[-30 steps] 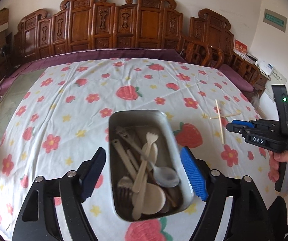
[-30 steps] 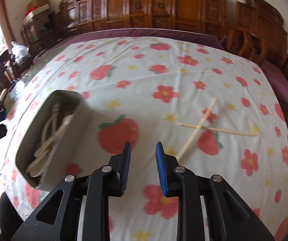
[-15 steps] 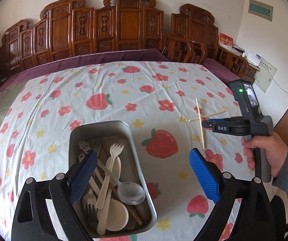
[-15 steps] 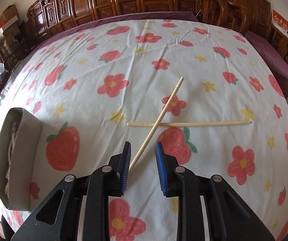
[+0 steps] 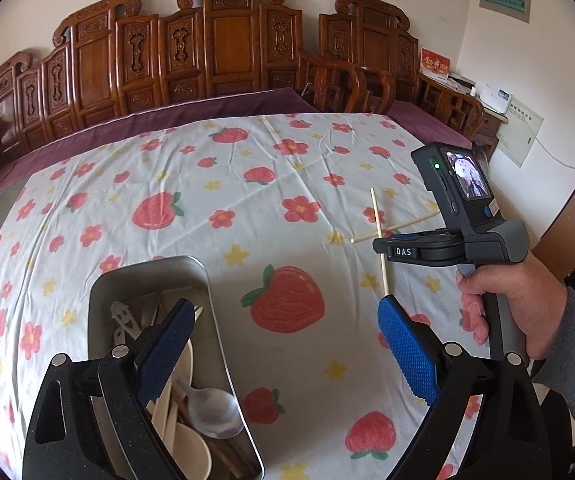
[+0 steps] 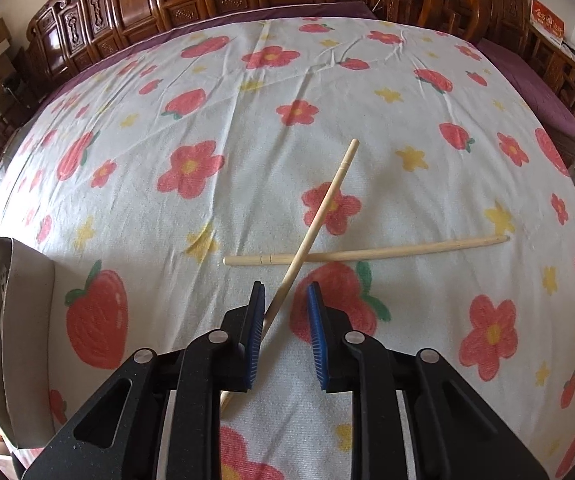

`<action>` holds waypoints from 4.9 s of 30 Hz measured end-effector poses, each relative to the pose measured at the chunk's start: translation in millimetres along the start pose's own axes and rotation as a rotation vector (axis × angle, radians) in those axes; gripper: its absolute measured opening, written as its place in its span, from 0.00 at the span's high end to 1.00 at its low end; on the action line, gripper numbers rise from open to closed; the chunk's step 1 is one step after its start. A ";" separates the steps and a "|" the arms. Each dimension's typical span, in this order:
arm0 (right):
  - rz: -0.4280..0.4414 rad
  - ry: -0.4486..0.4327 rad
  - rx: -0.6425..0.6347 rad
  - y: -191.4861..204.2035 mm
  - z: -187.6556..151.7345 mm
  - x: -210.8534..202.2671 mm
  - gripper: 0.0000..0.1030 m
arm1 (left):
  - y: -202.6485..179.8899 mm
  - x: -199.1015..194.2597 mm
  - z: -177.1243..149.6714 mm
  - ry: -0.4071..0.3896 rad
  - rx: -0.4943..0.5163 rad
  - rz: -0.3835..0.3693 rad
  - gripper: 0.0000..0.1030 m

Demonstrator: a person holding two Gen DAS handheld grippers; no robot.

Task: Organize utensils
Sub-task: 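Grasp a wooden chopstick from the crossed pair with the right tool, then grasp the second wooden chopstick with the left tool while the right tool holds its chopstick, then carry both chopsticks over the steel tray with both tools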

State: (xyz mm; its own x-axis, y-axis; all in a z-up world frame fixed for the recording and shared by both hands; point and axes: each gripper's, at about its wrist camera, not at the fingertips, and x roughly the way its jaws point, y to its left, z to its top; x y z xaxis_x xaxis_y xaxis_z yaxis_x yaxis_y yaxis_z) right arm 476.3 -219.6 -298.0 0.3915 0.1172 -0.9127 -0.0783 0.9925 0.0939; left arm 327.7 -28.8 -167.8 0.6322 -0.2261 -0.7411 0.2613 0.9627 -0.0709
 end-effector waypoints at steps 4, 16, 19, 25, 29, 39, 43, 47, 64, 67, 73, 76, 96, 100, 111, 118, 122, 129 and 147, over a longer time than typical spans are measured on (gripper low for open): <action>-0.009 0.020 0.004 -3.2 -2.5 -1.2 0.89 | -5.0 5.2 1.5 0.009 0.010 0.000 0.13; 0.018 0.002 -0.022 -46.6 -33.5 -36.8 0.94 | -41.8 40.3 14.7 0.041 0.082 -0.023 0.13; 0.017 -0.011 -0.030 -63.9 -41.6 -47.1 0.94 | -59.3 57.8 24.4 0.054 0.119 -0.046 0.13; 0.021 -0.031 -0.019 -102.0 -55.2 -64.0 0.94 | -92.6 94.2 42.0 0.080 0.188 -0.089 0.16; 0.023 -0.032 -0.009 -122.9 -64.6 -68.0 0.94 | -108.7 118.9 49.9 0.105 0.219 -0.122 0.27; 0.021 -0.024 0.023 -163.7 -86.2 -61.2 0.94 | -141.2 180.5 68.0 0.167 0.336 -0.119 0.33; 0.022 -0.023 0.025 -170.1 -91.0 -59.8 0.94 | -152.5 202.4 74.3 0.206 0.374 -0.129 0.41; 0.022 -0.036 0.025 -173.8 -91.8 -60.6 0.94 | -159.9 221.1 77.2 0.266 0.387 -0.134 0.66; 0.027 -0.048 0.039 -172.9 -85.8 -60.4 0.94 | -176.5 228.9 82.8 0.285 0.398 -0.187 0.80; 0.031 -0.057 0.047 -173.8 -84.3 -62.6 0.94 | -178.6 231.3 85.3 0.286 0.396 -0.181 0.84; 0.035 -0.061 0.044 -170.9 -87.0 -67.9 0.94 | -177.1 230.8 85.4 0.297 0.398 -0.183 0.91; 0.039 -0.059 0.041 -168.2 -89.7 -69.6 0.94 | -174.8 229.1 83.8 0.305 0.392 -0.175 0.92; 0.025 -0.075 0.019 -152.6 -92.2 -91.5 0.94 | -168.8 208.1 73.0 0.332 0.391 -0.120 0.96; 0.030 -0.091 0.006 -139.8 -92.8 -102.6 0.94 | -155.8 181.1 71.0 0.306 0.359 -0.119 0.96; 0.070 -0.150 -0.042 -87.4 -89.0 -137.7 0.94 | -118.9 91.4 70.9 0.208 0.301 -0.117 0.96; 0.103 -0.182 -0.095 -42.7 -85.9 -157.8 0.94 | -84.2 40.3 64.3 0.155 0.248 -0.104 0.96; 0.127 -0.192 -0.126 -16.3 -84.3 -164.6 0.94 | -63.8 16.9 58.6 0.128 0.218 -0.094 0.96; 0.170 -0.193 -0.180 29.3 -83.1 -166.5 0.94 | -18.2 -12.2 44.2 0.105 0.140 -0.072 0.96; 0.218 -0.139 -0.293 110.5 -84.5 -146.1 0.94 | 96.8 -8.2 -0.9 0.114 -0.062 0.029 0.96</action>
State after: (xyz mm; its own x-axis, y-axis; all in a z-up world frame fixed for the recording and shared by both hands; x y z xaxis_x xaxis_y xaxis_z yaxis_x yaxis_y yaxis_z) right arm 333.0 -129.9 -188.0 0.4556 0.3480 -0.8194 -0.4238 0.8942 0.1442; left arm 347.2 66.4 -169.2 0.5511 -0.1835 -0.8140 0.1962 0.9767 -0.0873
